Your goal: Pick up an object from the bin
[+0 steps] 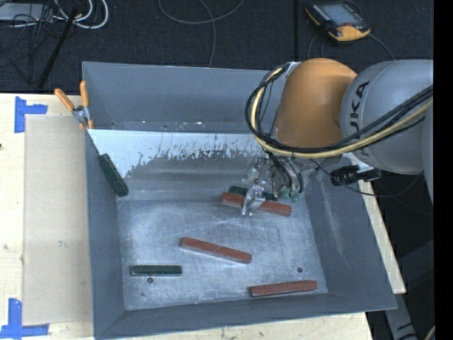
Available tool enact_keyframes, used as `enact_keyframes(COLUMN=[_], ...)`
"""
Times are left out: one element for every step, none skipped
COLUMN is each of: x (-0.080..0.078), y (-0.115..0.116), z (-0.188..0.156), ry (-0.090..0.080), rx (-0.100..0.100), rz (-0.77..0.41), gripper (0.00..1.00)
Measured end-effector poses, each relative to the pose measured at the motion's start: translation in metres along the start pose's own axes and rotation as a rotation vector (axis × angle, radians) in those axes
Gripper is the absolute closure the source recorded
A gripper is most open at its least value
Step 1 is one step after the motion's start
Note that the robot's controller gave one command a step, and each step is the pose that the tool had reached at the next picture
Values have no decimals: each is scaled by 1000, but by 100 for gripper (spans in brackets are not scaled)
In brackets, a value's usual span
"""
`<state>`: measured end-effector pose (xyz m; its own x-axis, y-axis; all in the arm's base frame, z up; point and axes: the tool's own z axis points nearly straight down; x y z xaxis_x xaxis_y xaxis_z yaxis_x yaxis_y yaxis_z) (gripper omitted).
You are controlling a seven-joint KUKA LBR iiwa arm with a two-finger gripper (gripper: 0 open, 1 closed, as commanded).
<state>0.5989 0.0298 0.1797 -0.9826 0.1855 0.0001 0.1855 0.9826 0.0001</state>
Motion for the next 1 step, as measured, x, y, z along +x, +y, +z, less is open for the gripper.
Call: enact_keyframes(x=[-6], y=[1], z=[-159], ry=[-4], rx=[-1], rz=[-30], gripper=[100])
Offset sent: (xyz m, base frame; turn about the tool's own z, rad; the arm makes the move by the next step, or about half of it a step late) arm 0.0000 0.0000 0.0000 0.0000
